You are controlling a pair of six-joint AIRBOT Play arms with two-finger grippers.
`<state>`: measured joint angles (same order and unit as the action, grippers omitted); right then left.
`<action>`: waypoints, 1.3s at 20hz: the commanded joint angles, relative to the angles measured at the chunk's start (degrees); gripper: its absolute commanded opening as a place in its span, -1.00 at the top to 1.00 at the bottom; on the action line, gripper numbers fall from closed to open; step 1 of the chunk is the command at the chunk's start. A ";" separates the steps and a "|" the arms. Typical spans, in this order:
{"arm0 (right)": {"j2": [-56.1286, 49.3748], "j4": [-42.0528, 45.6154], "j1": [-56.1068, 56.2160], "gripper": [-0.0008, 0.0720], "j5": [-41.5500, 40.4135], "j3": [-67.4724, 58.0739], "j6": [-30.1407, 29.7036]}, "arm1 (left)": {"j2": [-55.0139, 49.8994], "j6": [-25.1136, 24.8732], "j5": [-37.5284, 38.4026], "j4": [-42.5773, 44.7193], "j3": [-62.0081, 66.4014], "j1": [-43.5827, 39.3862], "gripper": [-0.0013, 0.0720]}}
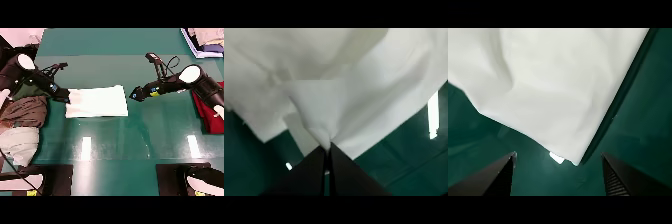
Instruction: Fold the shirts.
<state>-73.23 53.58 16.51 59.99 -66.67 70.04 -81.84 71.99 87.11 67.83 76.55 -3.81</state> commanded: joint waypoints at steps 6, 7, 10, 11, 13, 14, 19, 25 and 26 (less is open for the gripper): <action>0.11 0.02 -1.27 -0.67 2.32 0.13 3.06 | 3.45 3.04 2.73 6.82 -4.52 0.04 -0.71; 0.11 0.02 -2.21 -0.67 3.41 0.13 3.41 | 3.45 3.08 -0.79 6.71 -4.52 0.04 -0.71; 0.09 -0.02 -5.66 -0.67 5.55 0.46 3.98 | 3.45 5.31 -11.93 4.42 -4.52 0.04 -0.71; 0.07 -0.02 -6.69 -0.67 4.42 1.20 4.61 | 3.45 6.21 -14.82 2.93 -4.52 0.04 -0.71; -1.99 -2.12 -8.98 -0.67 2.45 3.21 5.18 | 3.45 6.19 -18.82 -2.47 -4.52 0.04 -0.71; -4.31 -5.84 -10.49 -0.67 2.36 4.04 4.85 | 3.45 6.03 -20.33 -6.21 -4.52 0.04 -0.71; -16.72 -22.91 -10.47 -0.67 -1.53 4.87 -3.15 | 3.45 4.26 -22.36 -14.91 -4.52 0.04 0.35; -26.84 -31.50 -4.28 -0.67 -2.97 1.77 -7.56 | 3.45 2.38 -22.03 -14.97 -4.52 0.02 0.88; -28.09 -31.50 -2.93 -0.67 -3.04 -0.35 -7.54 | 3.45 2.38 -21.99 -14.93 -4.52 0.04 0.88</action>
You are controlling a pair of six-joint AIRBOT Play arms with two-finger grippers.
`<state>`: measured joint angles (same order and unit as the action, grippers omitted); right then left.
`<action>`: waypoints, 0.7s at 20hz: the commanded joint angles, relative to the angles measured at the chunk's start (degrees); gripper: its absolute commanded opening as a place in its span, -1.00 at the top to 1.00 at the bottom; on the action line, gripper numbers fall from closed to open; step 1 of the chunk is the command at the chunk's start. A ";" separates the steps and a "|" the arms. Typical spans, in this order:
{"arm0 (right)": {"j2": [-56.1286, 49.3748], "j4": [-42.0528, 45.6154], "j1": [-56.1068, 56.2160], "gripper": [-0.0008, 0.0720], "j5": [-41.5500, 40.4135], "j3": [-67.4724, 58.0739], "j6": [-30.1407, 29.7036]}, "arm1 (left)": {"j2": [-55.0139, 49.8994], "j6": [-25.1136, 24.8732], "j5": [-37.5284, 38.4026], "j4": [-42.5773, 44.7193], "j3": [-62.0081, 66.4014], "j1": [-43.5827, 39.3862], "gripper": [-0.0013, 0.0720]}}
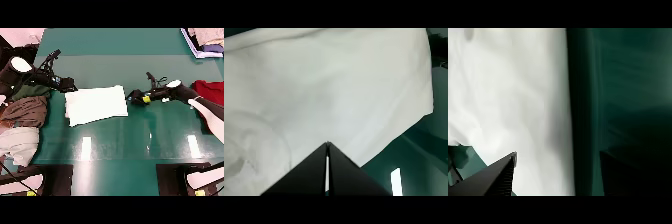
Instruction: Fold the shirts.
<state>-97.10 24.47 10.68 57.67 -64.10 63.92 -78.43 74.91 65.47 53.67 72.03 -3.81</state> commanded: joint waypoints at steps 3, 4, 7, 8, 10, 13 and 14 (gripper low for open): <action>-8.07 -2.40 6.71 -0.67 -0.42 -9.81 -1.18 | 0.04 -0.57 0.15 -0.72 0.00 0.04 0.88; -9.07 -2.40 8.00 -0.62 -0.50 -11.41 -1.18 | 0.04 -0.57 0.37 -0.68 0.00 0.04 0.88; -10.32 -2.34 11.21 0.30 -0.61 -14.23 -3.15 | 0.04 -0.61 1.64 -0.09 0.00 0.04 0.88; -10.29 -2.36 11.82 0.73 -0.28 -14.84 -4.68 | 0.04 -0.81 1.88 -0.07 0.00 0.04 0.88; -9.97 -1.95 12.09 0.93 1.90 -16.44 -6.38 | 0.04 -1.05 2.49 -0.04 0.00 0.04 0.88; -4.17 1.51 8.44 0.94 2.19 -15.28 -5.18 | 0.04 -1.25 4.24 -0.07 0.00 0.02 0.88; -0.83 2.84 5.81 0.94 1.51 -13.35 -4.70 | 0.04 -1.49 5.01 -0.04 0.00 0.04 0.88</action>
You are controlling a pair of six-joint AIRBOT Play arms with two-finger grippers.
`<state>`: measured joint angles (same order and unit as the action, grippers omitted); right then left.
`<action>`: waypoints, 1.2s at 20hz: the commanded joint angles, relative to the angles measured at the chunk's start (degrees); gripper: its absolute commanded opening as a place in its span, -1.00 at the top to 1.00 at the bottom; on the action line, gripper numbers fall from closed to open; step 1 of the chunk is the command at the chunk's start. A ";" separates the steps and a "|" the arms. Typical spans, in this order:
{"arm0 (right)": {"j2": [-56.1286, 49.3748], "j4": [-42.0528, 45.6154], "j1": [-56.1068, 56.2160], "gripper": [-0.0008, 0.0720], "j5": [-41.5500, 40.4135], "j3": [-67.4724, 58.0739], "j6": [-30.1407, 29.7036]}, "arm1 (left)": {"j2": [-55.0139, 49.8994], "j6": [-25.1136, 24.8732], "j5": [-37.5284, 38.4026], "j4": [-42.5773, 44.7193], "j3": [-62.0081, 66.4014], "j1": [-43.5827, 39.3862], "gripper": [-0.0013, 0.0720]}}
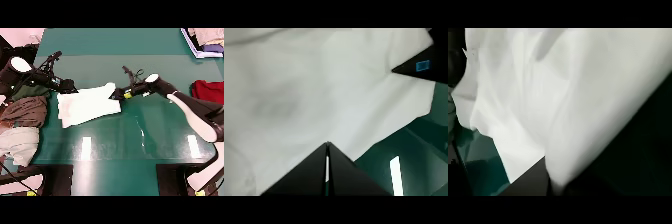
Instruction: Fold the shirts.
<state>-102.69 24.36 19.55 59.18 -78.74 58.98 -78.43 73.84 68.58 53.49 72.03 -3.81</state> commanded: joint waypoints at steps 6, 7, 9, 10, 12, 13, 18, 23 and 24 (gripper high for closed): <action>23.96 11.28 -30.88 0.94 -1.20 13.57 3.17 | 0.04 -0.55 4.42 0.02 -0.02 0.02 0.91; 25.81 12.35 -35.67 0.94 -1.25 14.03 3.17 | 0.04 -0.22 4.26 -0.15 -0.02 0.02 0.91; 28.50 13.25 -44.74 0.94 -3.08 14.14 3.17 | 0.04 -0.13 4.04 -0.90 -0.02 0.02 0.91; 29.33 13.16 -48.48 0.94 -4.57 14.12 3.17 | 0.04 -0.11 3.85 -1.73 -0.02 0.02 0.91; 29.99 13.07 -54.73 0.94 -6.86 14.01 3.17 | 0.04 -0.11 3.85 -3.37 -0.02 0.02 0.91; 29.94 12.94 -56.96 0.94 -7.85 14.03 3.17 | 0.04 -0.11 3.85 -3.80 -0.02 -0.09 0.91; 29.68 11.41 -60.50 0.94 -13.60 11.45 3.15 | 0.04 1.16 3.91 -4.83 -0.02 -0.09 0.91; 31.56 11.96 -61.29 0.94 -9.44 0.68 3.91 | 0.04 1.14 3.98 -4.81 -0.07 -0.09 0.91; 32.89 13.57 -61.94 0.94 -9.51 -0.50 5.42 | 0.04 1.11 4.02 -4.63 -0.07 -0.09 0.91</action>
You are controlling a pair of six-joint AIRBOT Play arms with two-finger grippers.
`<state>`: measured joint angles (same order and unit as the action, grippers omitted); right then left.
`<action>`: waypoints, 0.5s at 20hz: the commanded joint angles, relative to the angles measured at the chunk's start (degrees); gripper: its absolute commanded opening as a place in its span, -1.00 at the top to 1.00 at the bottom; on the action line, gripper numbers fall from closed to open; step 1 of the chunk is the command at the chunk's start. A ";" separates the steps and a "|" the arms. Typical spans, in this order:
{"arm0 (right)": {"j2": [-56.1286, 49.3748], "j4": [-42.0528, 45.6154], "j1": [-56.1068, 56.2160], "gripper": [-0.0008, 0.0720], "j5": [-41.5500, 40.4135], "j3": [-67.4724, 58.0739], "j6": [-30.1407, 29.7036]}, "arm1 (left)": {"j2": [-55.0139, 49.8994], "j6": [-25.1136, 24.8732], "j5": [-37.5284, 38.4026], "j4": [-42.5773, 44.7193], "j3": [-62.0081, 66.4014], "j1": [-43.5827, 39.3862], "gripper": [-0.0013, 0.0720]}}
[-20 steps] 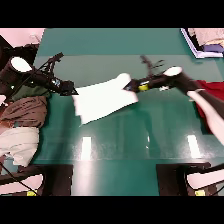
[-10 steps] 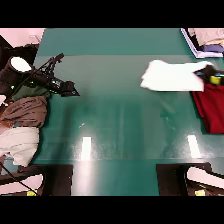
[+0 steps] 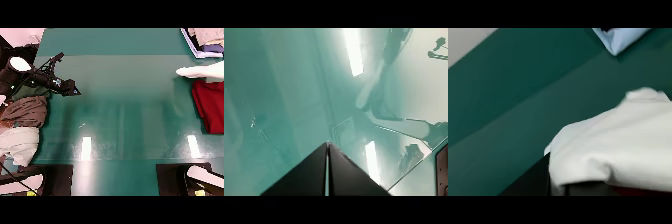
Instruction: Fold the shirts.
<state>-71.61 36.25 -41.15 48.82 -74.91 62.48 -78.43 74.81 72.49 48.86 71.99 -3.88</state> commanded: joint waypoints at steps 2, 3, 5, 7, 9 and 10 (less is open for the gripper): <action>4.72 8.90 -2.54 0.94 1.70 -5.31 5.97 | 0.04 0.07 0.07 0.00 -0.02 -0.02 0.91; 5.95 12.61 -3.32 0.94 3.04 -5.31 8.26 | 0.04 -0.28 0.04 0.02 -0.02 -0.02 0.90; 7.54 18.86 -5.01 0.94 7.74 -5.31 10.73 | 0.04 -0.28 -0.02 0.02 -0.02 -0.02 0.91; 8.09 22.84 -6.60 0.94 13.49 -5.33 12.00 | 0.04 -0.39 0.09 0.02 -0.04 -0.02 0.91; 8.04 27.23 -8.07 0.94 20.41 -5.31 14.78 | 0.04 -1.68 0.35 0.00 -0.02 -0.02 0.91; 8.07 31.30 -8.63 0.93 24.00 -5.31 17.40 | 0.04 -1.79 0.61 0.04 -0.02 -0.02 0.91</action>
<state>-64.18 58.00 -47.94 62.98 -80.01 74.52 -78.43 74.04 72.69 48.86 71.99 -3.88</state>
